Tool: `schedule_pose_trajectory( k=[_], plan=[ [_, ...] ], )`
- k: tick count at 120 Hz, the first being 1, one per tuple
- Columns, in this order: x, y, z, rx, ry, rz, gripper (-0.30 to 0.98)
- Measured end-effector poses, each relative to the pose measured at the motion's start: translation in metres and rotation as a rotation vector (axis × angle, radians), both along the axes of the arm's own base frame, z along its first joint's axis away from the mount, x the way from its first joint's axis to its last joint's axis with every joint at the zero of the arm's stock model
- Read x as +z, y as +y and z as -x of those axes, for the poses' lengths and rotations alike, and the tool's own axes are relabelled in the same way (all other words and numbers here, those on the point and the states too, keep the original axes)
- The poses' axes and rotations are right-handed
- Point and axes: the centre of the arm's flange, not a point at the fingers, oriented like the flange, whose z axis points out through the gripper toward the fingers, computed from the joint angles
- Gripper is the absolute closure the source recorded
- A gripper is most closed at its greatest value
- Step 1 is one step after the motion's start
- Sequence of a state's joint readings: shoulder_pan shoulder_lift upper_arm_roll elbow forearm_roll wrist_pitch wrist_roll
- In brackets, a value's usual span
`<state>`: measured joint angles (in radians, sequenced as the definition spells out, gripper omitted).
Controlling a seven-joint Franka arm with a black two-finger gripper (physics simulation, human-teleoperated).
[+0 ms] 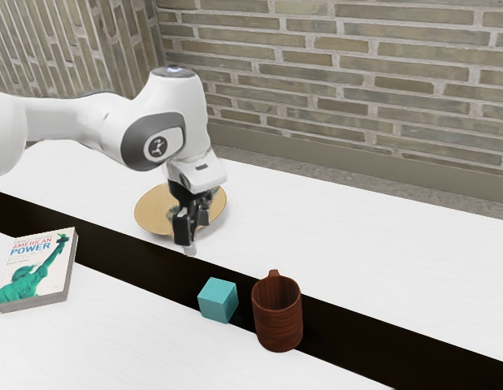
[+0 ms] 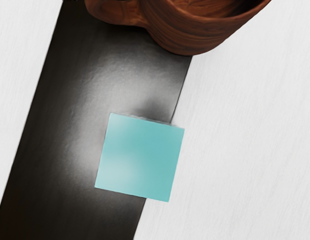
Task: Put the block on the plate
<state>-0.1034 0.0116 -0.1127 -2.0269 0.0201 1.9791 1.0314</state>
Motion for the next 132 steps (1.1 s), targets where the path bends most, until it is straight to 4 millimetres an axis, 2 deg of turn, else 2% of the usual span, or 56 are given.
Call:
schedule_pose_trajectory(
  k=[41, 69, 102, 113, 132],
  plan=[
    [-0.067, -0.015, -0.007, -0.111, 0.049, 0.015, 0.00],
    [-0.100, -0.020, -0.017, -0.155, 0.071, 0.030, 0.00],
    [-0.116, -0.022, -0.024, -0.191, 0.034, 0.041, 0.00],
    [-0.117, -0.022, -0.016, -0.201, 0.028, 0.039, 0.00],
    [-0.127, -0.011, -0.010, -0.188, 0.024, 0.042, 0.00]
  ],
)
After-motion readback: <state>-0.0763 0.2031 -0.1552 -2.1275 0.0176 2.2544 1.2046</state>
